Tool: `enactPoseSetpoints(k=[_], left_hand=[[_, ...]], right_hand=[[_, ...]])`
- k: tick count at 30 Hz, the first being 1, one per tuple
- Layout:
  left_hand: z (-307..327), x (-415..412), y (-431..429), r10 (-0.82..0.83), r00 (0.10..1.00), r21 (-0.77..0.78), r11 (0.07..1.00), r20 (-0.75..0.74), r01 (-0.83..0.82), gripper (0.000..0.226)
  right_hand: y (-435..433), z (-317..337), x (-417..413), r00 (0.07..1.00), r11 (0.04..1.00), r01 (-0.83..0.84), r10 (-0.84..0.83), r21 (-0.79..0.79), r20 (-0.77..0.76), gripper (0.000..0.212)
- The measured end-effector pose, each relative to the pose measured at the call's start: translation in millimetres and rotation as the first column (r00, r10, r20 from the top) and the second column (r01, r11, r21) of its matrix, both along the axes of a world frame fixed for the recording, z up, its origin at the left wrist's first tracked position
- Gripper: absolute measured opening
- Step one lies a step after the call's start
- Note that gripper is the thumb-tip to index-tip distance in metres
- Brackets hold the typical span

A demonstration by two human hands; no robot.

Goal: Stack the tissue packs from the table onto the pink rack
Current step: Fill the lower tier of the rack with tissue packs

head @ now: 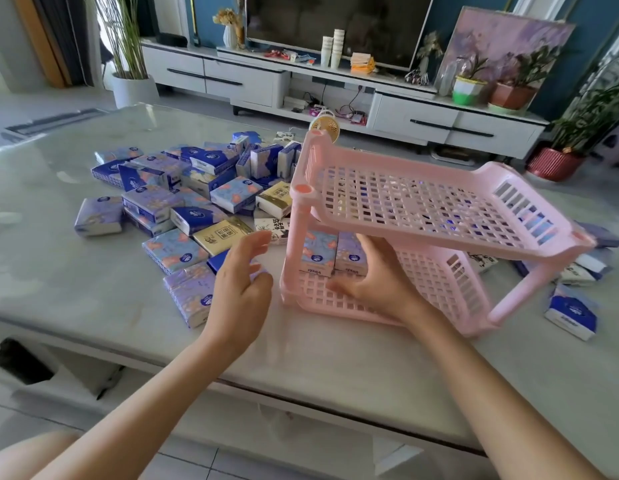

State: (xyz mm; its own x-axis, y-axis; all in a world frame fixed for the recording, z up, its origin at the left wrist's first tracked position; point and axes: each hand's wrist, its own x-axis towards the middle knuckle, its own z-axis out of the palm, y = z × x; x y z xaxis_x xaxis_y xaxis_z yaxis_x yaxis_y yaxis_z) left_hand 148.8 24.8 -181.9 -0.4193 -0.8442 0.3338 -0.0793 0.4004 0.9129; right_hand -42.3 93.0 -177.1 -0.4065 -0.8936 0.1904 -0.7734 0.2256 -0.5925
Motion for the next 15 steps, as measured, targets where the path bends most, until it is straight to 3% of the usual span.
enactPoseSetpoints(k=[2, 6, 9, 15], left_hand=[[0.8, -0.6, -2.2, 0.049, 0.999, 0.004, 0.999, -0.010, -0.048, 0.044], [1.1, -0.5, -0.9, 0.091, 0.995, -0.057, 0.994, 0.042, -0.089, 0.050], [2.1, -0.9, -1.5, 0.117, 0.986, -0.131, 0.986, 0.115, -0.102, 0.047], [5.4, -0.5, -8.2, 0.144, 0.945, -0.191, 0.978, 0.294, -0.090, 0.042]], right_hand=[[-6.4, -4.3, 2.5, 0.999, 1.000, -0.020, 0.021, 0.012, -0.038, 0.092], [-16.1, -9.1, -1.6, 0.997, 1.000, 0.024, -0.023, 0.014, -0.080, 0.072], [-15.1, -12.5, -6.4, 0.994, 1.000, 0.019, -0.020, -0.013, -0.108, 0.057], [-16.3, -15.5, -6.2, 0.994, 0.999, 0.005, -0.011, -0.048, -0.110, 0.054]])
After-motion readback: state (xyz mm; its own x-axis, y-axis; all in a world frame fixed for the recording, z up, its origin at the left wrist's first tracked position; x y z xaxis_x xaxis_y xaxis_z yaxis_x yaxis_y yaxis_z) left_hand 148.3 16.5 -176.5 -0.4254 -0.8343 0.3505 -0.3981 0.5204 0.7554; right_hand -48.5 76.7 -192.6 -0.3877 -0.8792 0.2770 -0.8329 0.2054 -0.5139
